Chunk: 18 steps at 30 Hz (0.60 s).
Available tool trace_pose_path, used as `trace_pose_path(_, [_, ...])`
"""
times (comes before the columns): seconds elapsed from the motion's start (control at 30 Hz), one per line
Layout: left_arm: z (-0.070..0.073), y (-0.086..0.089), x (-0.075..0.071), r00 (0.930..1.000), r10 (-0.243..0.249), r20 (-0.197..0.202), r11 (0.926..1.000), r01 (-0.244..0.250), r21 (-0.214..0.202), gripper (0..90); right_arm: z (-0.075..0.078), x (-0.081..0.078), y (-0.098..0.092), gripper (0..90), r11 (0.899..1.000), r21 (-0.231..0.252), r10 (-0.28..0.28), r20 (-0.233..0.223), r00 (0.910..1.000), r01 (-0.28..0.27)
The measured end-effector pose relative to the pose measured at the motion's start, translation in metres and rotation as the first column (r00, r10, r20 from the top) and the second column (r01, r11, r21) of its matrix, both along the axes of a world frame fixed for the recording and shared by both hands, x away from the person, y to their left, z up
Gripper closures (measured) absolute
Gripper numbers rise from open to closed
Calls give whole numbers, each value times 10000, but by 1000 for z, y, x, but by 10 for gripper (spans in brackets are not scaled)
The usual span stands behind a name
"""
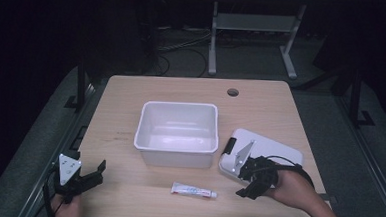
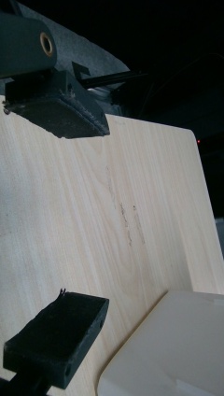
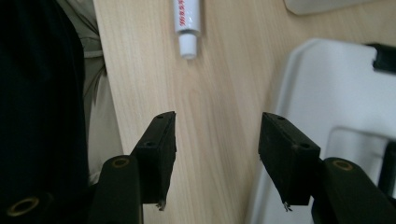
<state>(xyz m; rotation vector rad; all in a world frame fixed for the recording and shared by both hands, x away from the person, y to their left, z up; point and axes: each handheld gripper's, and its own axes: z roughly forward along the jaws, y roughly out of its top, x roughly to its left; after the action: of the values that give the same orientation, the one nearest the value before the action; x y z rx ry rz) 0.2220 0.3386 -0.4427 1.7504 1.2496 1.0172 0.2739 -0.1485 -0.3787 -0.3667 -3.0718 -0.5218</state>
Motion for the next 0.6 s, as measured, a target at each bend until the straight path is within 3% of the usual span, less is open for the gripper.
trace_pose_path(0.6, [1,-1,0,10000,-34,6,10000,34,67,140,-9,2,46,453,9964,-42,840,-244,9962,-841])
